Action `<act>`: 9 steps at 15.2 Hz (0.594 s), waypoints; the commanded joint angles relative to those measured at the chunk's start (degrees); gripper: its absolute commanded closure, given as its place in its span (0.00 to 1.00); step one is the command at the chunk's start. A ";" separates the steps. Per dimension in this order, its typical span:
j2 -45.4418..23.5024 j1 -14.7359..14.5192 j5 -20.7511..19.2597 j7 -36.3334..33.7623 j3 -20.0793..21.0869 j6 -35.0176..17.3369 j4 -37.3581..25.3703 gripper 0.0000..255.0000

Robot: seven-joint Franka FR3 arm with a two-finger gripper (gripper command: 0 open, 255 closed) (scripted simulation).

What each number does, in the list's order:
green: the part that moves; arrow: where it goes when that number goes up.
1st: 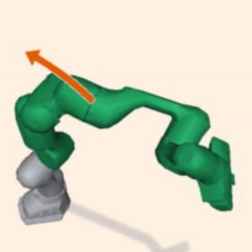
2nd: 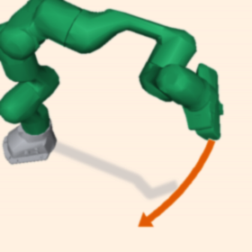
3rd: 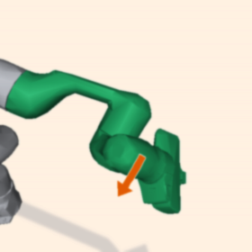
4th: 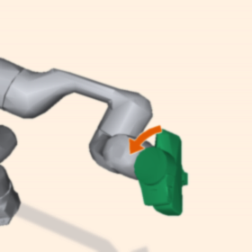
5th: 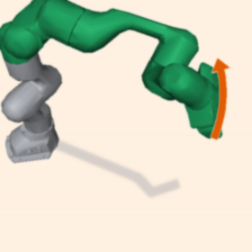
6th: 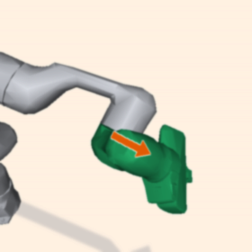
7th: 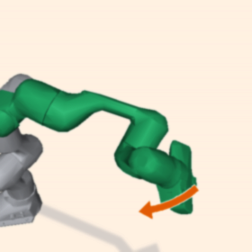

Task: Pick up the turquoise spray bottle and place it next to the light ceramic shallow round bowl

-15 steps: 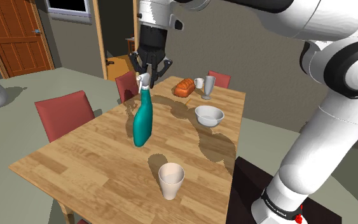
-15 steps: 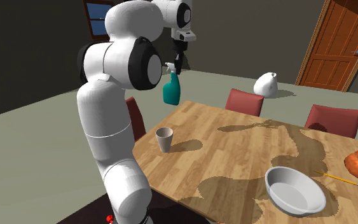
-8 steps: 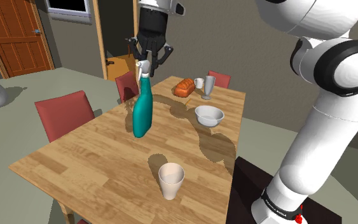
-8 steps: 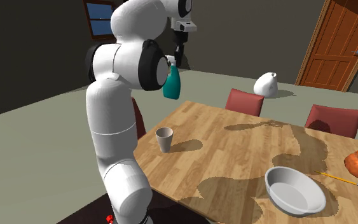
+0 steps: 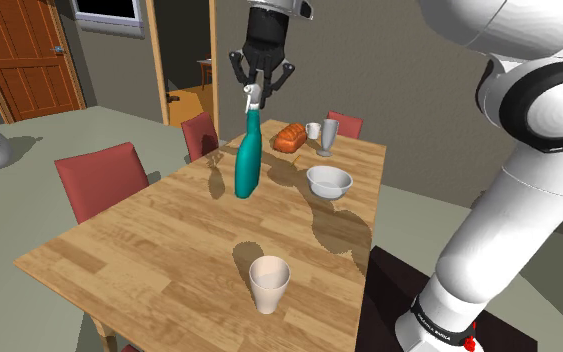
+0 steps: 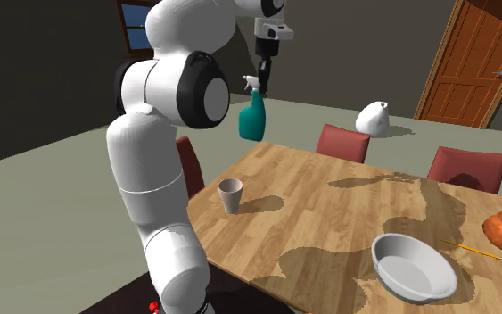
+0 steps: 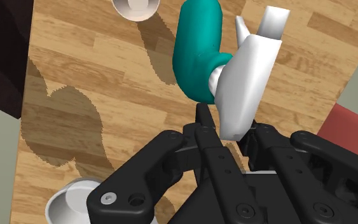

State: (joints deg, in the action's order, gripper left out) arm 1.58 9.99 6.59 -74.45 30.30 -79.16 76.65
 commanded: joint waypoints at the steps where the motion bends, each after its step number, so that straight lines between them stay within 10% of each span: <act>1: 2.38 1.80 1.39 3.66 -2.01 0.05 2.40 1.00; 9: 6.40 7.28 3.02 16.45 -9.64 1.33 6.50 1.00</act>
State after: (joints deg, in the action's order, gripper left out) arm 7.46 16.56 9.46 -59.86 21.70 -77.80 82.40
